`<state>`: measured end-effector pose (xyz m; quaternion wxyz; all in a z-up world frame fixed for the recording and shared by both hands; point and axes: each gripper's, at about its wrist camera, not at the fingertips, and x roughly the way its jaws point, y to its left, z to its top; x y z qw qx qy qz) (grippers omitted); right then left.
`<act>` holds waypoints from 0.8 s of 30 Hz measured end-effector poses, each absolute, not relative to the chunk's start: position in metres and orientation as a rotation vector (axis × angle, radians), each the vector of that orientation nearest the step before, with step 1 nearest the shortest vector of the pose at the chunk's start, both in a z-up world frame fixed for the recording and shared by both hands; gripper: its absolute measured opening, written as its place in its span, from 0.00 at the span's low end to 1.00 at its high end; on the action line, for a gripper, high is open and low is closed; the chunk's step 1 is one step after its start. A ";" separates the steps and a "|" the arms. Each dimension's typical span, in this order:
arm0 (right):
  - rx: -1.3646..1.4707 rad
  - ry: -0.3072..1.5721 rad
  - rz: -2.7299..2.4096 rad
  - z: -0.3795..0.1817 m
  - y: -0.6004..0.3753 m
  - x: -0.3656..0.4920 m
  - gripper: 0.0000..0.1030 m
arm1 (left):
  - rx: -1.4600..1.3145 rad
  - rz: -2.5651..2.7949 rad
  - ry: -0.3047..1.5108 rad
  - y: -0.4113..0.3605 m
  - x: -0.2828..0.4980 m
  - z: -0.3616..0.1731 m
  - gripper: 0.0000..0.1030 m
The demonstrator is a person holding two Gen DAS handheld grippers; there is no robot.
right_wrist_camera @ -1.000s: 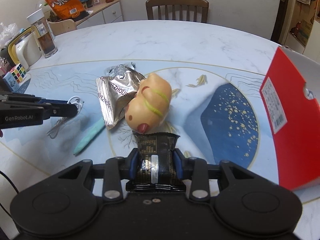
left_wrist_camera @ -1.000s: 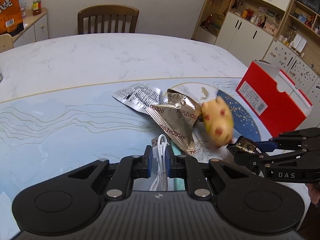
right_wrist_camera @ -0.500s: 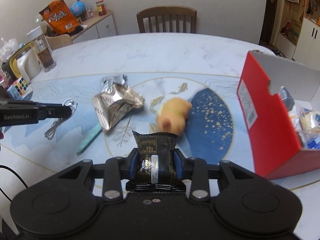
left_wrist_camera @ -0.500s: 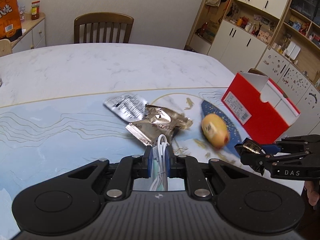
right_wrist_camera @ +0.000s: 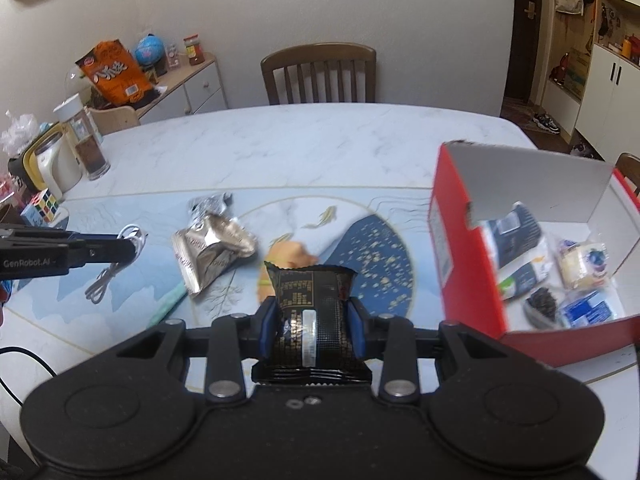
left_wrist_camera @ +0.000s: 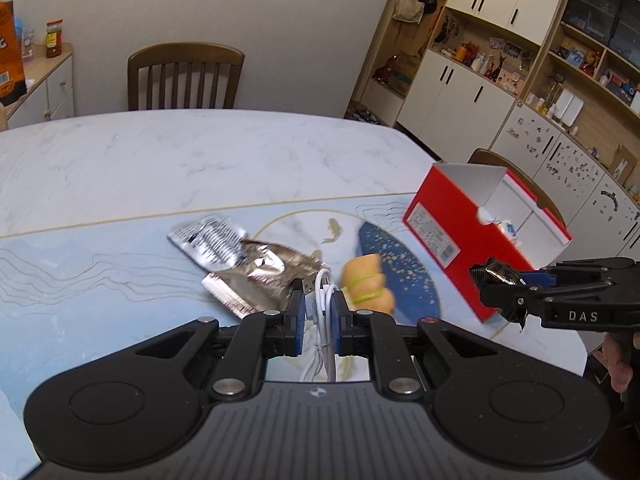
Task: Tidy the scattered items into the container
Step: 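Lift the black bar and the cable and carry them to the shoebox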
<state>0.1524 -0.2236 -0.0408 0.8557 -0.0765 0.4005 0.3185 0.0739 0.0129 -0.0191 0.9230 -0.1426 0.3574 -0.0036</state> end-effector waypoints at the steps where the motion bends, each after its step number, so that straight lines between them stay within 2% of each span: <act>1: -0.163 0.839 0.667 -0.038 -0.227 0.155 0.34 | -0.294 -0.011 0.731 0.010 0.075 -0.017 0.12; 24: -0.189 0.808 0.609 -0.008 -0.311 0.219 0.34 | -0.265 -0.066 0.699 -0.065 0.127 0.009 0.12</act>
